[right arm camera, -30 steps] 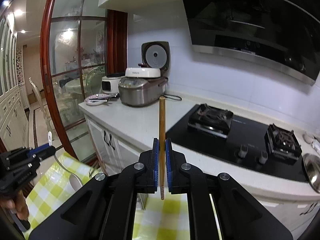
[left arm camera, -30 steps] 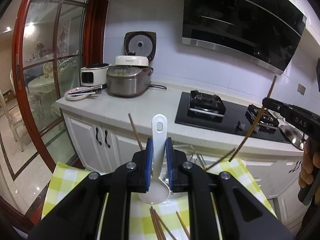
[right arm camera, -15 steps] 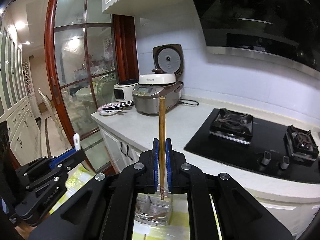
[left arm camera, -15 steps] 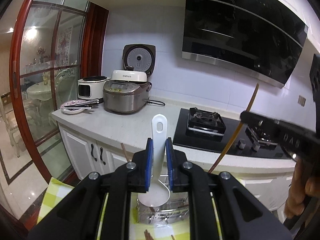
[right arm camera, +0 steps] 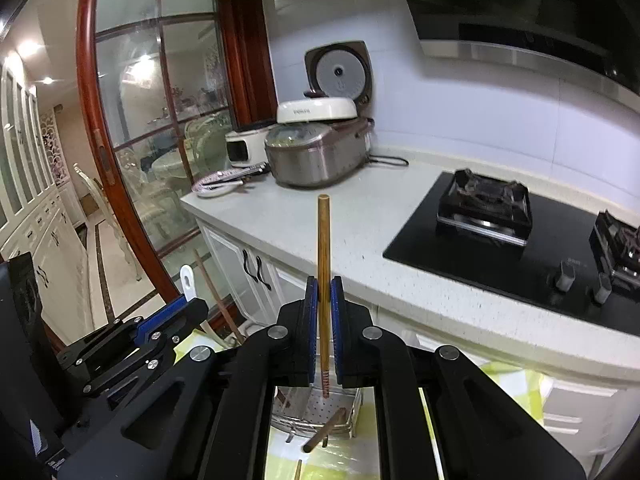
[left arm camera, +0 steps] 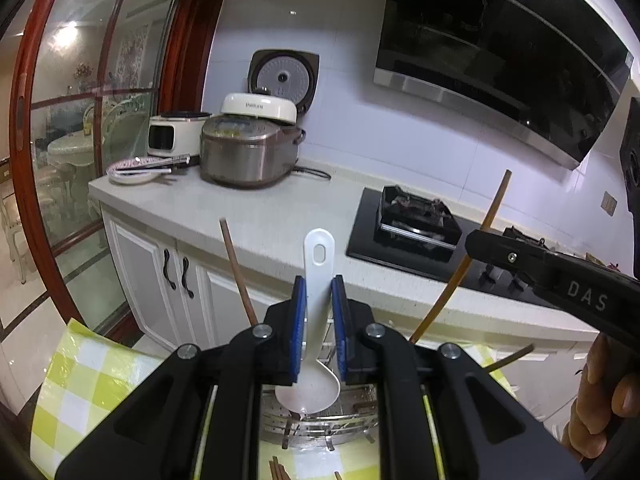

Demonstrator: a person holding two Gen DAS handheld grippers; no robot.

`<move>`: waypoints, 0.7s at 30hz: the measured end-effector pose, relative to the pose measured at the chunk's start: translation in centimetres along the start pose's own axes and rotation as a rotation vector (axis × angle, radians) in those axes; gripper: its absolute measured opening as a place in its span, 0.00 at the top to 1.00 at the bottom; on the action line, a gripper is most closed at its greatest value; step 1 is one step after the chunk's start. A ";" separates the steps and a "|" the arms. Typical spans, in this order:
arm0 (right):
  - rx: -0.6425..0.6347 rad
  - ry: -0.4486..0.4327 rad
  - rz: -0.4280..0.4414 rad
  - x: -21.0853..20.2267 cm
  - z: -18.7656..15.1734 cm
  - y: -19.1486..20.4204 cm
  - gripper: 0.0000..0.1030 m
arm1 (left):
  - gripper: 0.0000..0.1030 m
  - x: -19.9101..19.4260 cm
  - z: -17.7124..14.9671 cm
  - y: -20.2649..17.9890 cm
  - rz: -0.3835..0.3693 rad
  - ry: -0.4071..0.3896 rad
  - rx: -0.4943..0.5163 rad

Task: Organize utensils
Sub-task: 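Lift the spoon and chopstick and lower both into the wire rack, then open the left tool while the right tool opens, releasing spoon and chopstick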

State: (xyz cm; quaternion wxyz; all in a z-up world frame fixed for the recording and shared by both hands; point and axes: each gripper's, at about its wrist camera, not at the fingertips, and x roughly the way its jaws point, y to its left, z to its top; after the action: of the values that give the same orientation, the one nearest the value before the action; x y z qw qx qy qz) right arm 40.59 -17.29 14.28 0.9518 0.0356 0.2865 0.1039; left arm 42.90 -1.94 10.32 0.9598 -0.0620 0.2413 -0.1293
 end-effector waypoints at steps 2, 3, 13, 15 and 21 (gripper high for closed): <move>0.006 0.017 -0.008 0.7 -0.6 -0.4 0.92 | 0.87 0.4 -0.4 0.2 0.000 0.007 0.001; 0.010 0.026 -0.009 1.1 -0.8 -0.6 0.92 | 0.87 0.6 -0.6 0.3 0.002 0.011 -0.002; 0.029 0.094 -0.036 4.0 -2.9 -1.5 0.91 | 0.87 1.7 -2.0 1.0 0.012 0.049 -0.011; 0.031 0.105 -0.037 4.2 -3.0 -1.6 0.91 | 0.87 1.8 -2.3 1.2 0.012 0.057 -0.016; 0.036 0.118 -0.061 4.3 -3.6 -2.0 0.87 | 0.82 1.7 -2.7 1.6 0.006 0.068 -0.012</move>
State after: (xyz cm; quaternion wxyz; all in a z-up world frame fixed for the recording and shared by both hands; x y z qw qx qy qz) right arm 42.46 -18.30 8.69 0.9351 0.0376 0.3450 0.0716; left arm 43.41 -1.08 6.85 0.9511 -0.0628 0.2747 -0.1267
